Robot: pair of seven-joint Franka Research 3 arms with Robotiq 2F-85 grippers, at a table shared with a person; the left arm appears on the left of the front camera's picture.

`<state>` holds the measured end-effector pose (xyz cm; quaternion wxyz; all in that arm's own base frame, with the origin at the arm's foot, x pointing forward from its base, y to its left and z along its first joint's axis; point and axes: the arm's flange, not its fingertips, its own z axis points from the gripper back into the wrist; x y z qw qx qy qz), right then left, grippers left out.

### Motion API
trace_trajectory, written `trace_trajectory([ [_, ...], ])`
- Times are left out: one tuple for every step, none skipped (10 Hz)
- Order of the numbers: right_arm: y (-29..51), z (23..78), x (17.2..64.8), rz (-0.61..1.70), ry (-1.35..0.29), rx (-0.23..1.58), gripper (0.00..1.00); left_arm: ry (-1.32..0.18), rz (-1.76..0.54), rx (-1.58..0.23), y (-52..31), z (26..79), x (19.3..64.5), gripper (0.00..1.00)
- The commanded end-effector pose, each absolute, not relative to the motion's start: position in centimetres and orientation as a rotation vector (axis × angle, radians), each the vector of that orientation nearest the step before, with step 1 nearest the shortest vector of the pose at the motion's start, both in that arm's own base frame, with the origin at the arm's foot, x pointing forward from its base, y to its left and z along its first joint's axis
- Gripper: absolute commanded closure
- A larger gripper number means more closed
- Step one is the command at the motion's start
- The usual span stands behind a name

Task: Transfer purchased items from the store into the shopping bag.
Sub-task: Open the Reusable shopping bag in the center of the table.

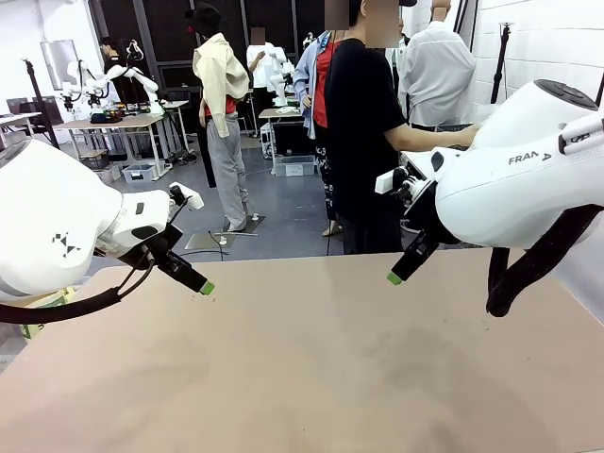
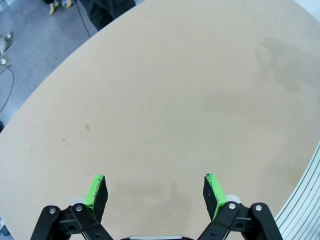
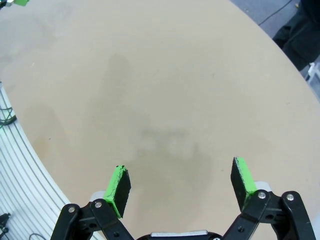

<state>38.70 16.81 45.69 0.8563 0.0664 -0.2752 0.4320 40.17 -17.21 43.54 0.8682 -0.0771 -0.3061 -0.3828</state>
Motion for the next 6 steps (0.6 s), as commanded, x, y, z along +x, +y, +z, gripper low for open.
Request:
trace_trajectory([
  [16.74, 45.78, 38.55, 0.911, -0.569, 0.145, 0.0, -0.64, -0.799, -0.162, -17.18, 43.54, 40.19, 0.0],
  [16.74, 45.78, 38.55, 0.911, -0.569, 0.145, 0.0, -0.64, -0.799, -0.162, -17.18, 43.54, 40.19, 0.0],
  [16.74, 45.78, 38.55, 0.911, -0.569, 0.145, 0.0, -0.64, -0.799, -0.162, -17.18, 43.54, 40.19, 0.0],
  [16.74, 45.78, 38.55, 0.911, -0.569, 0.145, 0.0, -0.64, -0.799, -0.162, -17.18, 43.54, 40.19, 0.0],
  [16.74, 45.78, 38.55, 0.911, -0.569, 0.145, 0.0, -0.64, -0.799, -0.162, -17.18, 43.54, 40.19, 0.0],
  [16.74, 45.78, 38.55, 0.911, -0.569, 0.145, 0.0, -0.64, -0.799, -0.162, -17.18, 43.54, 40.19, 0.0],
])
